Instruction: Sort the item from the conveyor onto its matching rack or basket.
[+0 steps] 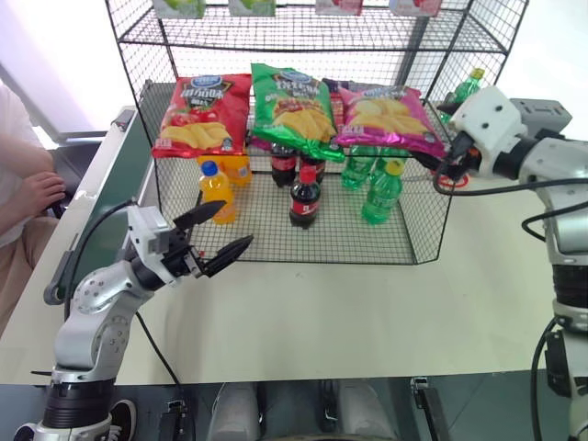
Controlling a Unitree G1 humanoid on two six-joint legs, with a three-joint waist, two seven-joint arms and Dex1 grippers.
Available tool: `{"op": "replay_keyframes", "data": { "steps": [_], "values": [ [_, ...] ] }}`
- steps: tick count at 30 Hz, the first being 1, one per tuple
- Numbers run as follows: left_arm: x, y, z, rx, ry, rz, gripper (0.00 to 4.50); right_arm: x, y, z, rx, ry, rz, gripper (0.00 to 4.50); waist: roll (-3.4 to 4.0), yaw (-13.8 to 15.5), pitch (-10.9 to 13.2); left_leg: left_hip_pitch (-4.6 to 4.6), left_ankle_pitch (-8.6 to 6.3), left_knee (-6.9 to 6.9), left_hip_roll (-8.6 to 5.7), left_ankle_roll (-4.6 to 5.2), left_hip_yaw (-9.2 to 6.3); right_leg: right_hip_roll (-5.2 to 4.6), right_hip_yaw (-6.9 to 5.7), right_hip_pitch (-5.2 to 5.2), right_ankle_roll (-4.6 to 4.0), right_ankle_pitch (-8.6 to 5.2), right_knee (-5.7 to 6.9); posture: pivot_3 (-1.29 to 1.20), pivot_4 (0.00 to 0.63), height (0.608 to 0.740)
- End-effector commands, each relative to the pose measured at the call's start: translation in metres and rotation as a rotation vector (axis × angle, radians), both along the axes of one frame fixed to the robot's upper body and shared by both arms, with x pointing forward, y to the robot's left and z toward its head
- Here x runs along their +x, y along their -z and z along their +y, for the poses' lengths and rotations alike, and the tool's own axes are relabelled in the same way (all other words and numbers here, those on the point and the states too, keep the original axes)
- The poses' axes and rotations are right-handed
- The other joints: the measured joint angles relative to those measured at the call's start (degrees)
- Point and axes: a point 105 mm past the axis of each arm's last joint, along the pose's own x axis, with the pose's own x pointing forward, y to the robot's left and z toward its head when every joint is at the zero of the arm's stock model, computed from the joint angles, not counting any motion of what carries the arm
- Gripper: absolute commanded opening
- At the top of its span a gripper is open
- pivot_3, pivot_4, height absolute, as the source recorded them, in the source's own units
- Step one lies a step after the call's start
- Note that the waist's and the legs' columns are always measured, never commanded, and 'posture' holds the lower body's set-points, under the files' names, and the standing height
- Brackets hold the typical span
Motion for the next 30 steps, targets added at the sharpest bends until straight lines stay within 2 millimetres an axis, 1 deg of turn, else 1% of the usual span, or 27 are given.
{"op": "replay_keyframes", "data": {
  "steps": [1, 2, 8, 9, 11, 14, 16, 19, 21, 23, 26, 28, 29, 30],
  "values": [
    [-0.005, -0.01, 0.0, 0.016, 0.007, -0.046, 4.5, -0.01, -0.018, 0.005, -0.012, -0.055, -0.087, 3.48, 0.0, 0.0, 0.0, 0.0, 0.0, 0.0, 0.0, 0.0, 0.0, 0.0, 0.0, 0.0, 0.0, 0.0, 0.0, 0.0, 0.15, 0.74],
    [-0.005, -0.01, 0.0, 0.016, 0.007, -0.046, 4.5, -0.01, -0.018, 0.005, -0.009, -0.059, -0.09, 3.21, 0.0, 0.0, 0.0, 0.0, 0.0, 0.0, 0.0, 0.0, 0.0, 0.0, 0.0, 0.0, 0.0, 0.0, 0.0, 0.0, 0.15, 0.74],
    [-0.005, -0.009, 0.0, 0.017, 0.008, -0.044, 4.5, -0.009, -0.016, 0.006, -0.014, -0.072, -0.106, 0.21, 0.0, 0.0, 0.0, 0.01, 0.0, 0.0, 0.0, 0.0, 0.0, 0.01, 0.0, 0.0, 0.0, 0.0, 0.0, 0.0, 0.15, 0.74],
    [-0.004, -0.009, 0.0, 0.017, 0.008, -0.043, 4.5, -0.009, -0.016, 0.007, -0.016, -0.073, -0.107, 0.06, 0.0, 0.0, 0.0, 0.0, 0.0, 0.0, 0.0, 0.0, 0.0, 0.0, 0.0, 0.0, 0.0, 0.0, 0.0, 0.0, 0.15, 0.74],
    [-0.004, -0.009, 0.0, 0.015, 0.007, -0.042, 4.5, -0.005, -0.021, 0.003, -0.027, -0.037, -0.142, 0.06, 0.0, 0.0, 0.0, 0.0, 0.0, 0.0, 0.0, 0.0, 0.0, 0.0, 0.0, 0.0, 0.0, 0.0, 0.0, 0.0, 0.15, 0.74],
    [-0.005, -0.008, -0.001, 0.016, 0.008, -0.041, 4.5, 0.004, -0.027, -0.002, -0.121, 0.012, -0.231, 0.06, 0.0, 0.0, 0.0, 0.01, 0.0, 0.01, 0.0, -0.01, 0.02, 0.0, 0.0, 0.0, 0.0, 0.0, 0.0, 0.0, 0.15, 0.74],
    [-0.004, -0.008, -0.001, 0.009, 0.008, -0.04, 4.5, 0.008, -0.029, -0.001, -0.133, 0.014, -0.263, 0.06, 0.0, -0.1, 0.0, 0.01, 0.0, 0.01, 0.0, -0.01, 0.02, 0.0, 0.0, -0.01, 0.0, 0.0, 0.01, 0.0, 0.15, 0.74],
    [-0.004, -0.009, -0.002, 0.007, 0.01, -0.042, 4.5, 0.013, -0.022, 0.001, -0.183, -0.009, -0.271, 0.06, 0.0, -0.1, 0.0, 0.01, 0.01, 0.01, 0.0, -0.01, 0.02, 0.01, 0.0, -0.01, 0.0, 0.0, 0.01, 0.0, 0.15, 0.74],
    [-0.005, -0.01, -0.002, 0.007, 0.012, -0.045, 4.5, 0.014, -0.02, 0.002, -0.178, -0.021, -0.271, 0.06, 0.0, -0.1, 0.0, 0.0, 0.01, 0.0, 0.0, -0.01, 0.02, 0.01, 0.0, -0.01, 0.0, 0.0, 0.01, 0.0, 0.15, 0.74],
    [-0.005, -0.011, -0.002, 0.003, 0.01, -0.044, 4.5, 0.018, -0.018, -0.001, -0.2, -0.009, -0.282, 0.06, 0.0, -0.1, 0.0, 0.01, 0.01, 0.01, 0.0, -0.02, 0.03, 0.0, 0.0, -0.01, 0.0, 0.0, 0.01, 0.0, 0.15, 0.74],
    [-0.006, -0.011, -0.001, 0.003, 0.005, -0.043, 4.5, 0.02, -0.019, -0.008, -0.16, 0.008, -0.271, 0.06, 0.0, -0.1, 0.0, 0.01, 0.01, 0.01, 0.0, -0.02, 0.02, 0.0, 0.0, -0.01, 0.0, 0.0, 0.01, 0.0, 0.15, 0.74],
    [-0.007, -0.011, -0.001, 0.003, 0.003, -0.041, 4.5, 0.018, -0.02, -0.011, -0.133, 0.006, -0.26, 0.85, 0.0, -0.1, 0.0, 0.01, 0.02, 0.01, 0.01, -0.02, 0.02, 0.0, 0.0, 0.0, 0.0, 0.0, 0.01, 0.0, 0.15, 0.74],
    [-0.007, -0.01, -0.001, 0.004, 0.003, -0.04, 4.5, 0.017, -0.019, -0.013, -0.169, 0.007, -0.26, 1.17, 0.0, -0.1, 0.0, 0.01, 0.02, 0.01, 0.01, -0.02, 0.02, 0.0, 0.0, 0.0, 0.0, 0.0, 0.01, 0.0, 0.15, 0.74],
    [-0.007, -0.01, -0.001, 0.005, 0.002, -0.04, 4.5, 0.016, -0.017, -0.015, -0.193, 0.005, -0.257, 1.63, 0.01, -0.1, 0.0, 0.01, 0.02, 0.01, 0.01, -0.03, 0.02, 0.0, 0.0, 0.0, 0.0, 0.0, 0.01, 0.0, 0.15, 0.74]
  ]
}}
